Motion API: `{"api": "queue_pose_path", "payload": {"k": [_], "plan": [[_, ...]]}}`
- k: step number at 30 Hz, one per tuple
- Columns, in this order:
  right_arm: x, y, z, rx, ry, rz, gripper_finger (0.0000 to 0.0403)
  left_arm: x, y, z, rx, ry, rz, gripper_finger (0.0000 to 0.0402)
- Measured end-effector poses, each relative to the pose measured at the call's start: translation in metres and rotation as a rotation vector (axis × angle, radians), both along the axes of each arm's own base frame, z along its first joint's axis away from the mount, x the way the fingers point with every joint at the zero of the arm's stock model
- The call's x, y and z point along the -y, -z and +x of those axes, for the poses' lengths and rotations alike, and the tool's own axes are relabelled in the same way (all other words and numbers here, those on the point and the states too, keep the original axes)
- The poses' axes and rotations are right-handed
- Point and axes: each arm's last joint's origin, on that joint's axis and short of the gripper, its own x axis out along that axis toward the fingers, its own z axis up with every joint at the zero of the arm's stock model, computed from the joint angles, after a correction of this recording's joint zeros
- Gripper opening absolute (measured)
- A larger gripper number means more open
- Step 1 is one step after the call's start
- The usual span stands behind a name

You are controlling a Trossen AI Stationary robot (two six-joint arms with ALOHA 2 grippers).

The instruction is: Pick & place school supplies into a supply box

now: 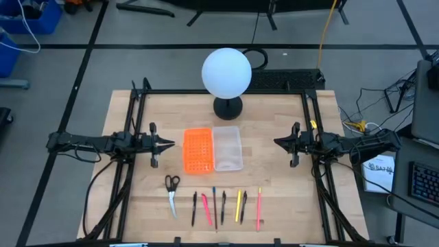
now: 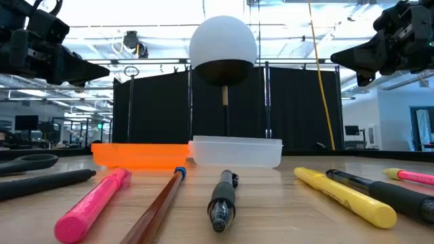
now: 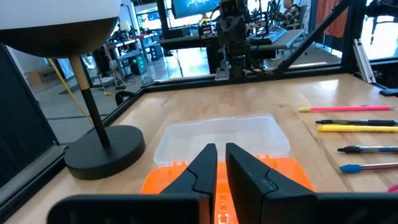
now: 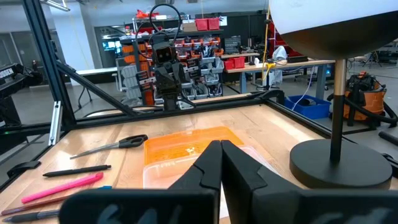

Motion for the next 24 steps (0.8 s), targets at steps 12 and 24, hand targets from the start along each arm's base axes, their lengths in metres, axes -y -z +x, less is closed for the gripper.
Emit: {"api": "queue_pose_path", "payload": {"k": [12,24], "plan": [[0.0001,-0.0028,-0.0002,0.029,0.001,0.004,0.0000,0.0000,0.0000,0.0000,0.000,0.000,0.000,0.0044],[0.0001,-0.0028,-0.0002,0.030,0.002,0.004,0.0000,0.0000,-0.0055,0.0002,0.062,-0.001,-0.052,0.0044]]}}
